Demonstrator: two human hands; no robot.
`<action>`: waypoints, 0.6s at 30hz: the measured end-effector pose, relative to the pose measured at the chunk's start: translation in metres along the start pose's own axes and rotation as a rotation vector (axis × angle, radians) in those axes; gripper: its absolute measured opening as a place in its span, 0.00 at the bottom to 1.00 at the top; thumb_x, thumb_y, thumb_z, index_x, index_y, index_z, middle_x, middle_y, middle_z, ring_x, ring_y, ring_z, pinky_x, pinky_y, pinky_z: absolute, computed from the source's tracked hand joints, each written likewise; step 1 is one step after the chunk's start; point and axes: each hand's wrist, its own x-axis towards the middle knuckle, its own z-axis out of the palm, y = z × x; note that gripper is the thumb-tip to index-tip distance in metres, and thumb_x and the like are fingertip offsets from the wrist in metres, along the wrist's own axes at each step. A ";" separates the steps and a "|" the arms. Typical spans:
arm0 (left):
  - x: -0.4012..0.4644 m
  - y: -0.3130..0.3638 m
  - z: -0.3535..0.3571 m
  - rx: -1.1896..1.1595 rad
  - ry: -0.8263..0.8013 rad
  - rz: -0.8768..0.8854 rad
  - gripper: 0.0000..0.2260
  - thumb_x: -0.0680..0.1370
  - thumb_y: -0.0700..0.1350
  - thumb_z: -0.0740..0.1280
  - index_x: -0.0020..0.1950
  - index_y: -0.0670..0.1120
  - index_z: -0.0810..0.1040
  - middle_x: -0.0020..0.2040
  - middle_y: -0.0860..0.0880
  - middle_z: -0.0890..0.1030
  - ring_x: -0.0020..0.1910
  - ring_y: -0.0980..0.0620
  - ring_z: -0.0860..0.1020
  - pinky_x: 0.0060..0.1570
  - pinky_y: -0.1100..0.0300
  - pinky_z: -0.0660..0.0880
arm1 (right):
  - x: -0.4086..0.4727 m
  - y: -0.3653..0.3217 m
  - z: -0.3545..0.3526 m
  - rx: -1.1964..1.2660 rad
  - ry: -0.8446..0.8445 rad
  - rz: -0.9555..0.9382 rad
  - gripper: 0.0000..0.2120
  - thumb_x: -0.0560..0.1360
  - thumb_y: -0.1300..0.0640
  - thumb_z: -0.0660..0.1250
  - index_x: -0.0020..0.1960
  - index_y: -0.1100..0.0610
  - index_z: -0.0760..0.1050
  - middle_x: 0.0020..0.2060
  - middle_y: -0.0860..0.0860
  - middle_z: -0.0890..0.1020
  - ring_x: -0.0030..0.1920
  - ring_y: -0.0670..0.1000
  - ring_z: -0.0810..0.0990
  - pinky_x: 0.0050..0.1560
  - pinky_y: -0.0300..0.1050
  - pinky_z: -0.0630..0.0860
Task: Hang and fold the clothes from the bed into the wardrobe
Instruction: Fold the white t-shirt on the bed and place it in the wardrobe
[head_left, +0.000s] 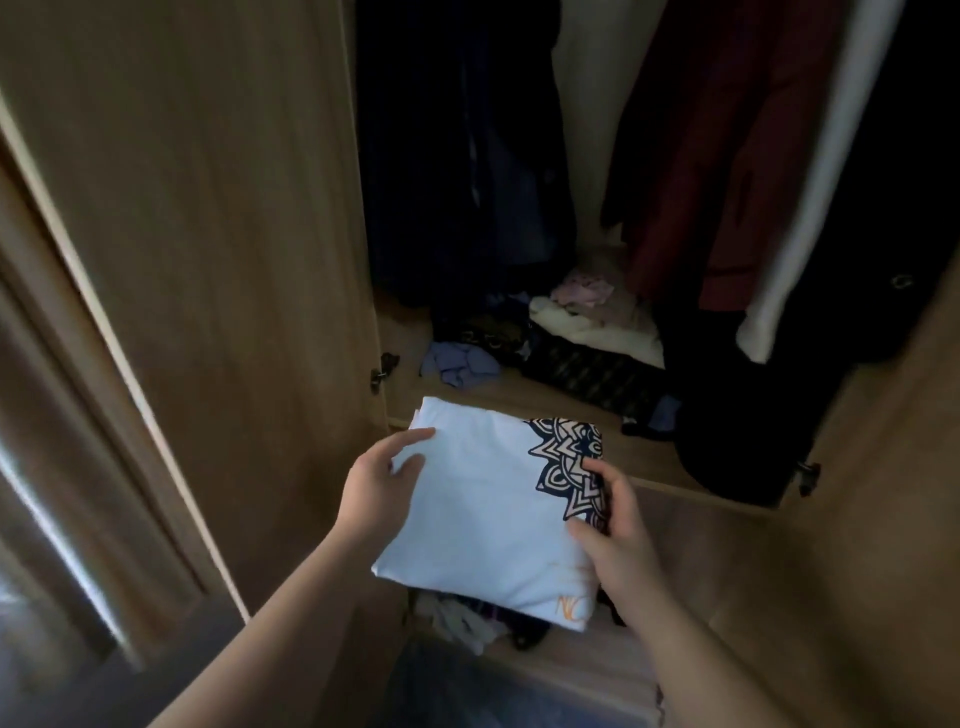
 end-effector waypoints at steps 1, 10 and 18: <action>0.018 -0.007 0.007 -0.004 0.007 -0.011 0.13 0.82 0.45 0.64 0.58 0.63 0.80 0.57 0.58 0.80 0.49 0.57 0.77 0.43 0.68 0.71 | 0.018 0.006 0.003 -0.004 -0.013 0.014 0.32 0.64 0.64 0.67 0.67 0.49 0.71 0.64 0.47 0.77 0.63 0.42 0.76 0.63 0.35 0.71; 0.204 -0.084 0.071 -0.107 -0.127 0.013 0.14 0.82 0.41 0.64 0.61 0.59 0.78 0.54 0.63 0.80 0.54 0.55 0.77 0.56 0.60 0.76 | 0.187 0.079 0.037 -0.006 0.051 0.094 0.32 0.62 0.66 0.67 0.65 0.50 0.73 0.60 0.49 0.81 0.59 0.47 0.80 0.58 0.39 0.75; 0.339 -0.128 0.162 0.040 -0.403 0.007 0.19 0.82 0.35 0.61 0.74 0.43 0.68 0.73 0.44 0.70 0.72 0.47 0.68 0.65 0.67 0.62 | 0.301 0.127 0.028 -0.055 0.121 0.202 0.28 0.69 0.78 0.71 0.65 0.60 0.72 0.55 0.53 0.80 0.48 0.37 0.82 0.49 0.30 0.76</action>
